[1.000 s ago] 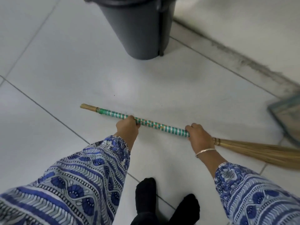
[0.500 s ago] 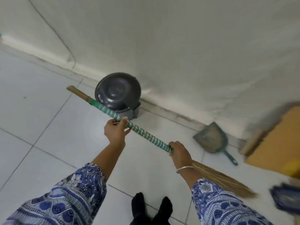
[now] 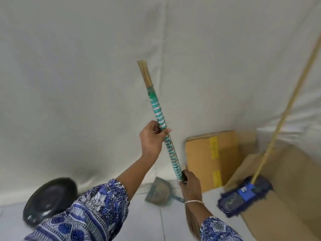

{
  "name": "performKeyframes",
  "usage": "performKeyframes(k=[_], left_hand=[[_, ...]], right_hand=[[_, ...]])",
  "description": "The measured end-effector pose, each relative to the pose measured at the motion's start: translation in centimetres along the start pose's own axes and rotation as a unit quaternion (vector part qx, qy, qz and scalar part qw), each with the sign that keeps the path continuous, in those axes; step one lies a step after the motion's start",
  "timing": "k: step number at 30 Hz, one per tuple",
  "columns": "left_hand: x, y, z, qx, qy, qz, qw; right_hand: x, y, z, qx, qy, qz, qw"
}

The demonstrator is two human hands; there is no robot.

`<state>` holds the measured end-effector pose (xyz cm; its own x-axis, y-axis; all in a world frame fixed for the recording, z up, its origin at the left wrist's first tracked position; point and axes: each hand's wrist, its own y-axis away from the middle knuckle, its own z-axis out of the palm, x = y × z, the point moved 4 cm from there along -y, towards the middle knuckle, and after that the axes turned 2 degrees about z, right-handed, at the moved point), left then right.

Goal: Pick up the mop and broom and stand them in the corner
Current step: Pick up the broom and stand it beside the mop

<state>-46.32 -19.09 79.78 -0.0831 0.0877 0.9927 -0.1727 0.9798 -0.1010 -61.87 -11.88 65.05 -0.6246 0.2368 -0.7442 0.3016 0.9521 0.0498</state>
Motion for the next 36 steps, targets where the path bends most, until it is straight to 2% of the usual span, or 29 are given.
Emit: performKeyframes(k=[7, 14, 21, 26, 36], left_hand=[[8.9, 6.4, 24.6, -0.133, -0.012, 0.098, 0.986], [12.1, 12.3, 45.1, -0.216, -0.007, 0.122, 0.969], [11.6, 13.0, 63.1, -0.297, -0.006, 0.146, 0.944], [9.9, 10.4, 74.1, -0.338, -0.021, 0.123, 0.933], [4.2, 5.7, 92.2, -0.320, -0.103, 0.083, 0.938]], right_hand=[[12.3, -2.6, -19.1, 0.116, -0.080, 0.057, 0.988], [24.2, -5.1, -34.5, 0.173, -0.083, 0.138, 0.971], [34.7, -12.5, -44.2, 0.207, -0.116, 0.168, 0.957], [40.9, -19.3, -49.7, 0.204, -0.106, 0.203, 0.952], [55.3, -33.3, -55.2, 0.134, -0.071, 0.222, 0.963]])
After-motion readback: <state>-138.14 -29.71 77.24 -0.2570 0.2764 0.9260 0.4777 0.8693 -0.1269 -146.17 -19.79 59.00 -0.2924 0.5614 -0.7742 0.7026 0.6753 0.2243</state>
